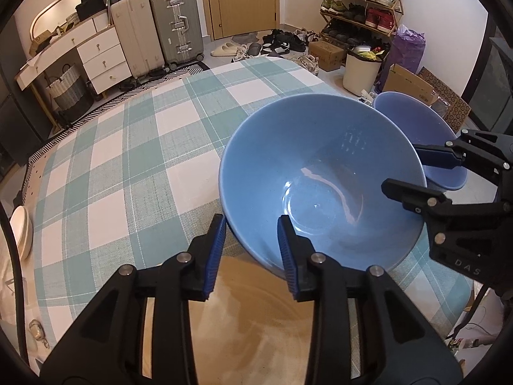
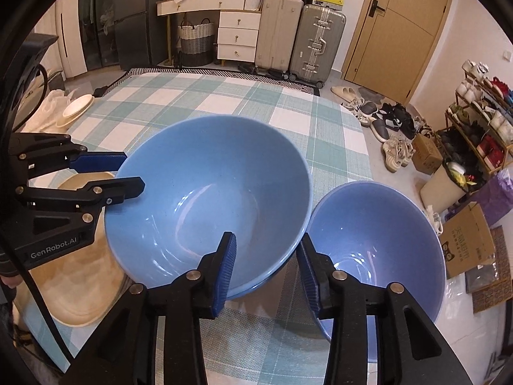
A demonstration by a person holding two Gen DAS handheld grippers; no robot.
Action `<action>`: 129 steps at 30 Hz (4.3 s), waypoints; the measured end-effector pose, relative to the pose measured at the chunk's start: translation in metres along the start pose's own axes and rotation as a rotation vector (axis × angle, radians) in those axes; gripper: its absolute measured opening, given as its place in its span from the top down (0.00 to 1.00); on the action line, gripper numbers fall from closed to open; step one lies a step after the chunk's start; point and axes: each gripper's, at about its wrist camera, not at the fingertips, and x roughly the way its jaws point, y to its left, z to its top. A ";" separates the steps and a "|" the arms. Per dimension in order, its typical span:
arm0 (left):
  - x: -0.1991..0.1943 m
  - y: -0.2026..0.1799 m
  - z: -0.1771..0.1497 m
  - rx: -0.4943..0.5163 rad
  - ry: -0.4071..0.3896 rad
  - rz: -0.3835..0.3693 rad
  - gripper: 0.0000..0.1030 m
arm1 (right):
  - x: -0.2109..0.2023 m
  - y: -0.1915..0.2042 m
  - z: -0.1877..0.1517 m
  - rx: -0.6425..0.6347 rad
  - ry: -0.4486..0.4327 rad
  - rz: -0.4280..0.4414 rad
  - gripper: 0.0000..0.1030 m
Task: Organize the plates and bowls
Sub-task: 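Open both tools to release the blue bowl inside the other bowl, then move both open tools to the remaining light-blue bowl, then close the left tool on the bowl rim while the right tool grips it too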
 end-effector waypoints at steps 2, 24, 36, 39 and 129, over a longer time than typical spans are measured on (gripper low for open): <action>0.000 0.000 0.000 0.001 -0.003 -0.005 0.67 | 0.000 0.002 0.000 -0.015 0.002 -0.007 0.56; -0.016 0.025 0.001 -0.101 -0.022 -0.092 0.24 | -0.010 0.003 0.003 -0.015 -0.030 0.037 0.16; -0.037 0.023 0.004 -0.116 -0.055 -0.134 0.02 | -0.034 -0.027 -0.001 0.112 -0.099 0.082 0.03; -0.043 0.016 0.005 -0.104 -0.060 -0.134 0.02 | -0.043 -0.034 -0.004 0.137 -0.114 0.077 0.02; 0.103 -0.184 0.139 0.355 0.186 -0.235 0.29 | -0.030 -0.177 -0.104 0.636 -0.036 0.046 0.30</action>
